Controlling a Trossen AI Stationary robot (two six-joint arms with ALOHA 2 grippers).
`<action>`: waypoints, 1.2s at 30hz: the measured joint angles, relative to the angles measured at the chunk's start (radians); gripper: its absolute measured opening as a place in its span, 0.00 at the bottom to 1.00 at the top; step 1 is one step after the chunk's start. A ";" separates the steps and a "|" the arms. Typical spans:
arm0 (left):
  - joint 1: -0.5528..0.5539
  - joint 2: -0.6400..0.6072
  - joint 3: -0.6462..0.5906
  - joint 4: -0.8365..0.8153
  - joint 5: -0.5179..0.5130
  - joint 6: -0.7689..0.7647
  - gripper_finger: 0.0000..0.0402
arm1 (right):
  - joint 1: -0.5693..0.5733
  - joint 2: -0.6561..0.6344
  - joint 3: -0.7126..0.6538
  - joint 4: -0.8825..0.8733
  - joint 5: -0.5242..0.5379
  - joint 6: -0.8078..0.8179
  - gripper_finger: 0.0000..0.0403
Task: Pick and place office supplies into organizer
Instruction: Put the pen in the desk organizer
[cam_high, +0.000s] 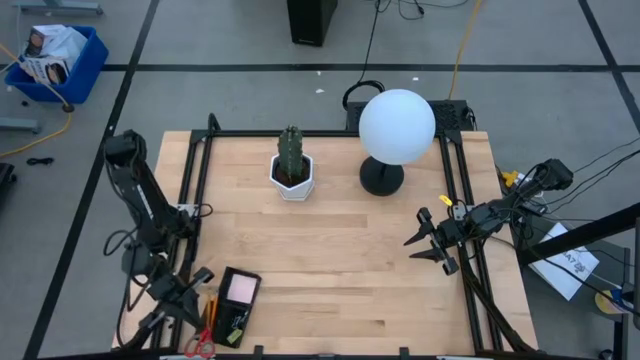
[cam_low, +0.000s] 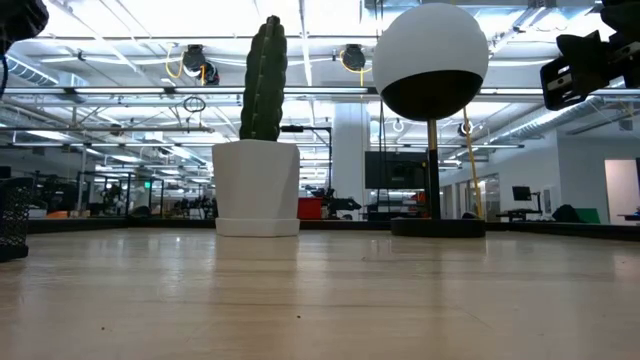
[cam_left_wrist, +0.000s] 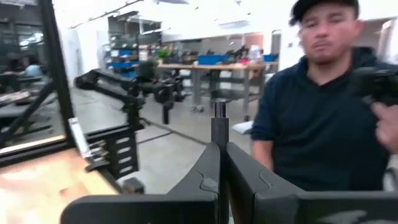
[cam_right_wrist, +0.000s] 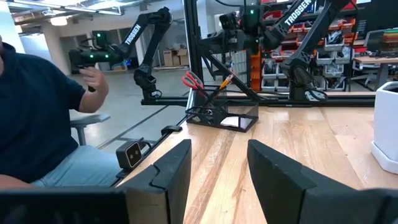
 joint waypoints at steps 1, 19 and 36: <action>-0.003 0.005 -0.012 0.029 0.006 0.000 0.02 | 0.000 0.000 0.000 0.000 0.000 0.000 0.38; 0.054 0.226 -0.080 0.194 0.037 -0.109 0.05 | 0.000 0.000 0.000 0.000 0.000 0.000 0.38; 0.030 0.243 -0.080 0.119 -0.096 -0.154 0.21 | 0.000 0.000 0.000 0.000 0.000 0.000 0.38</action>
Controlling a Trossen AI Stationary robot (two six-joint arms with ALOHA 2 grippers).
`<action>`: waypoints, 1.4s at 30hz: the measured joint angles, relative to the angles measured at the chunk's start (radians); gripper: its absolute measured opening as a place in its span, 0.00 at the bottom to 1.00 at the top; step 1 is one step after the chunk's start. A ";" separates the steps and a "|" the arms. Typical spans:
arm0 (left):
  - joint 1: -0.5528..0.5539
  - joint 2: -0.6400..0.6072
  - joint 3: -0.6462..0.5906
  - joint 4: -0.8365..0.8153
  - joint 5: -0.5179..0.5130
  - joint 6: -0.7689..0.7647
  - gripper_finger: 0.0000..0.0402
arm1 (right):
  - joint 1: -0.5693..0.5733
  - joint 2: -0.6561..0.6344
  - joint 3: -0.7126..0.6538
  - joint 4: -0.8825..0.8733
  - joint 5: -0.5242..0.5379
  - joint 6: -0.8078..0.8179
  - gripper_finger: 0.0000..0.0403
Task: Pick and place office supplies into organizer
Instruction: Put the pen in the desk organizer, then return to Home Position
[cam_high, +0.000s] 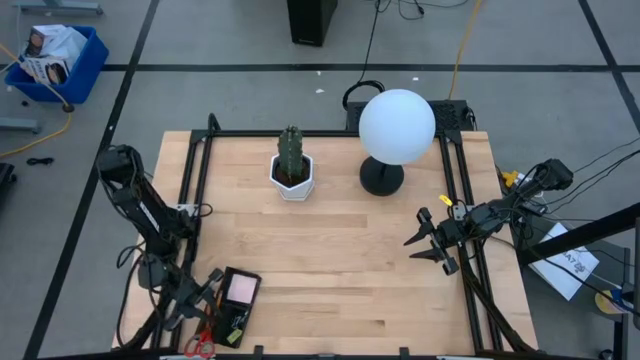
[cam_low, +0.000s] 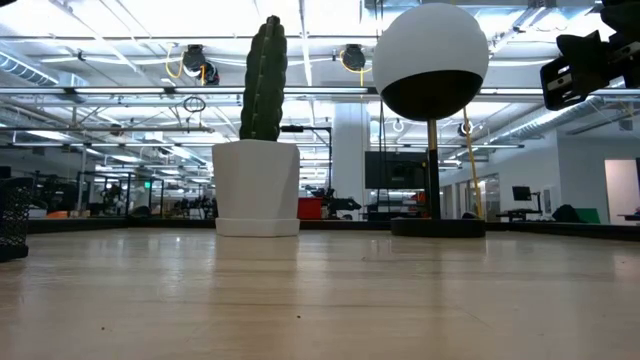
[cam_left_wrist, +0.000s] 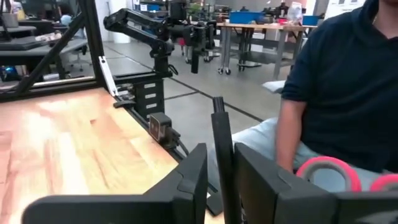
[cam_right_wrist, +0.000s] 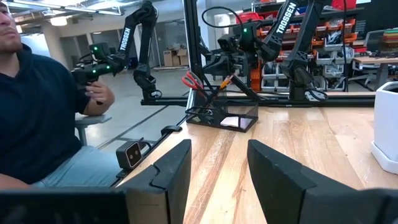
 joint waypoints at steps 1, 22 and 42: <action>-0.006 0.000 0.000 -0.001 -0.003 0.003 0.21 | 0.000 0.000 0.000 0.000 0.000 0.000 0.38; -0.070 0.000 -0.001 -0.035 -0.145 -0.102 0.03 | 0.000 0.000 0.000 -0.001 0.000 0.000 0.38; 0.118 -0.323 0.016 0.023 -0.181 0.199 0.03 | 0.000 0.000 0.000 0.000 0.000 0.000 0.38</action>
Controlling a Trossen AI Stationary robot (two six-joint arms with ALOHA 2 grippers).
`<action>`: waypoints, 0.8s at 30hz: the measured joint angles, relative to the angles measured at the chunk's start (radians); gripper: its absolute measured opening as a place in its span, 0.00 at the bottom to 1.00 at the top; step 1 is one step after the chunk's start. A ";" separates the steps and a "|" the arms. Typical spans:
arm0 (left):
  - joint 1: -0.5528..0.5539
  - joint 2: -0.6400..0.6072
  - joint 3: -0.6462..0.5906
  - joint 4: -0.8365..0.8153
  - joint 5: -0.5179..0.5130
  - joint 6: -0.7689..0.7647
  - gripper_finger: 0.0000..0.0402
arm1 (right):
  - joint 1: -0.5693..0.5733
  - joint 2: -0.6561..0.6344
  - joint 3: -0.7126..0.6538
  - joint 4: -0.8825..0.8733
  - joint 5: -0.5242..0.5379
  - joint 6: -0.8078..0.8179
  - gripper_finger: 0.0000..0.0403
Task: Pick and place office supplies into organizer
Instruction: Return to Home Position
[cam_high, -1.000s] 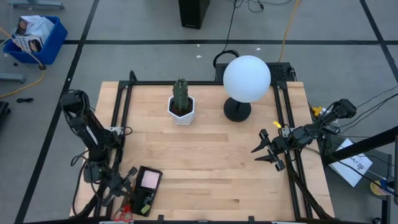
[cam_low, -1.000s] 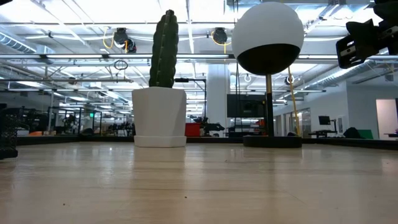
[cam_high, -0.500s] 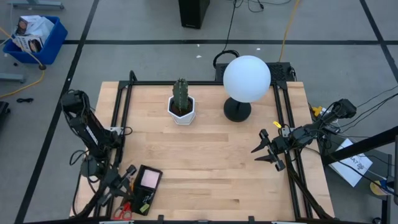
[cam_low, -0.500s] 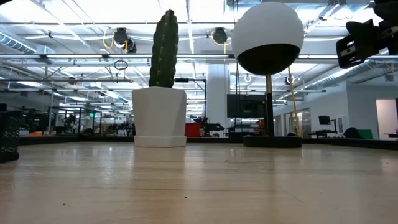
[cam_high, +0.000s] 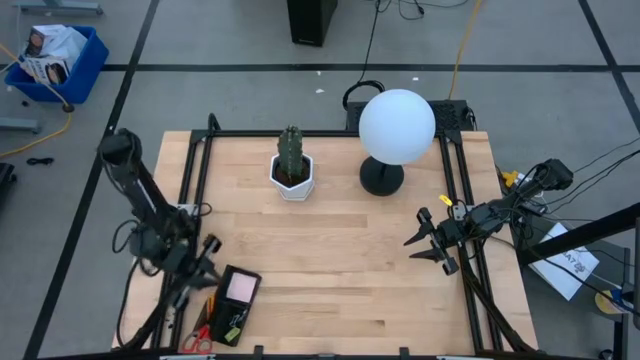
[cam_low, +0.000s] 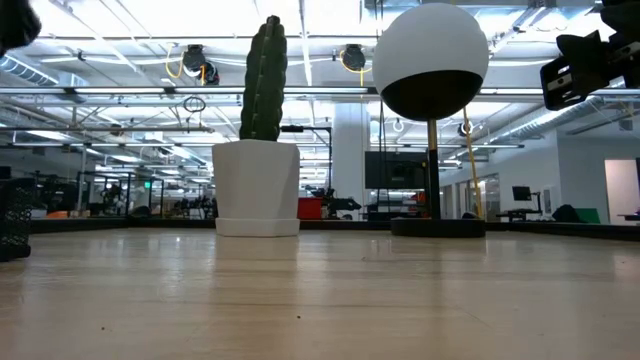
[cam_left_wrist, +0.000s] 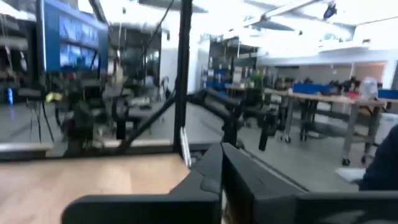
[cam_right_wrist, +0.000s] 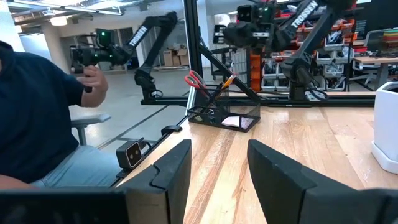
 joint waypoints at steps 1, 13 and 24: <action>0.049 -0.039 0.000 -0.079 0.047 -0.047 0.02 | 0.000 0.000 0.000 0.000 0.000 0.000 0.38; 0.561 -0.346 0.001 -0.613 0.377 -0.245 0.06 | 0.000 0.000 0.000 0.000 0.000 0.000 0.38; 0.741 -0.697 0.001 -1.004 0.428 -0.259 0.03 | 0.000 0.000 0.000 0.000 0.000 0.000 0.38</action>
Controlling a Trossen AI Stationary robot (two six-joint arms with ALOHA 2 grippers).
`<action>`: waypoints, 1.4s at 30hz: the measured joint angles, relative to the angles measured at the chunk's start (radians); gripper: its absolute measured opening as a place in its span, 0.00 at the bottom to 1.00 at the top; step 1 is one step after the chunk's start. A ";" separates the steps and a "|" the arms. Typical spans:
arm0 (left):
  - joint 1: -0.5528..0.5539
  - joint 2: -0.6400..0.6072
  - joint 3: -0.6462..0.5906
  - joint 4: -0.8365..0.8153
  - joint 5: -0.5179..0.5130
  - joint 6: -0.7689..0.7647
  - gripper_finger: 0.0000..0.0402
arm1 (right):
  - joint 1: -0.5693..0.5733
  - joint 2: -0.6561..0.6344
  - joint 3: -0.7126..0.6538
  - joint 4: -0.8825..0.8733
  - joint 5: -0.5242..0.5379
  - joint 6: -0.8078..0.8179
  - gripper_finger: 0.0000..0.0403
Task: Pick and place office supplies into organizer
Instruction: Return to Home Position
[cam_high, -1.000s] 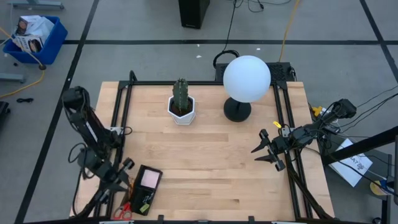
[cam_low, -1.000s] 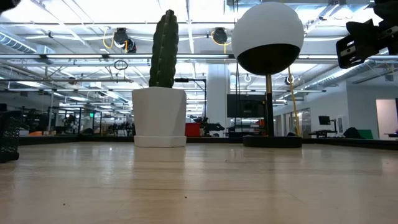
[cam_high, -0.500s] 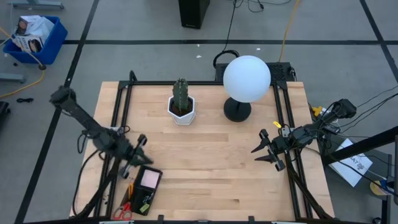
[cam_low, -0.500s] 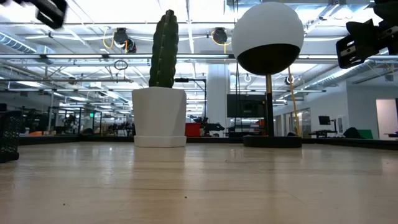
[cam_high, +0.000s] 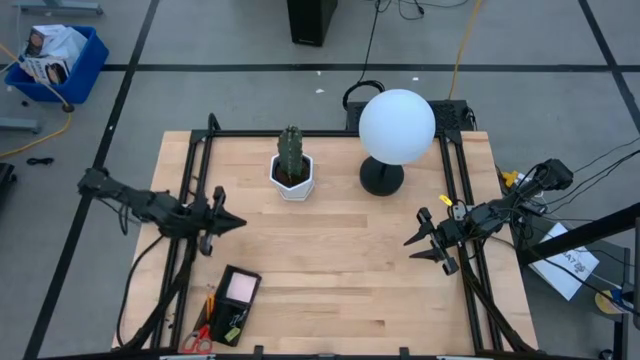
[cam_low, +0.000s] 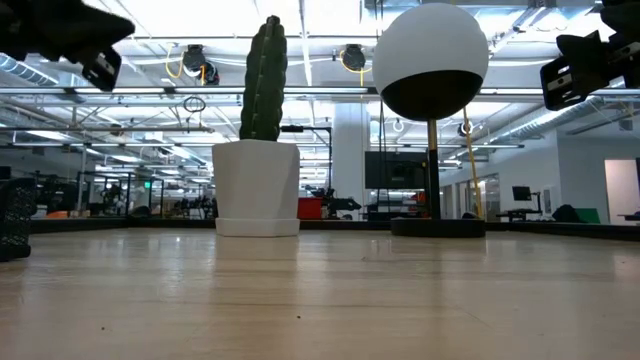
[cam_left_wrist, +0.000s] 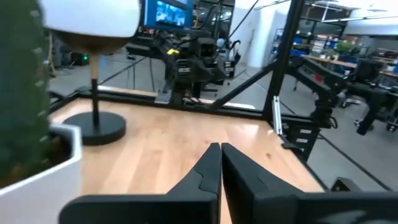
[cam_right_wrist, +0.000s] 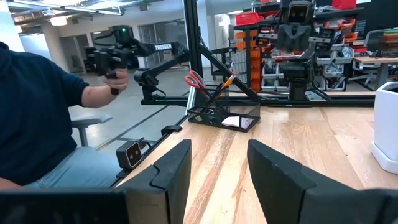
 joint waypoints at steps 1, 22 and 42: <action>0.003 -0.036 0.000 -0.045 0.000 -0.006 0.04 | 0.000 0.000 0.000 0.000 0.000 0.000 0.38; 0.004 -0.215 -0.078 -0.299 -0.071 0.002 0.02 | 0.000 0.000 0.000 0.000 0.000 0.000 0.38; 0.004 -0.203 -0.100 -0.295 -0.097 -0.048 0.14 | 0.000 0.000 0.000 0.009 0.001 -0.163 0.38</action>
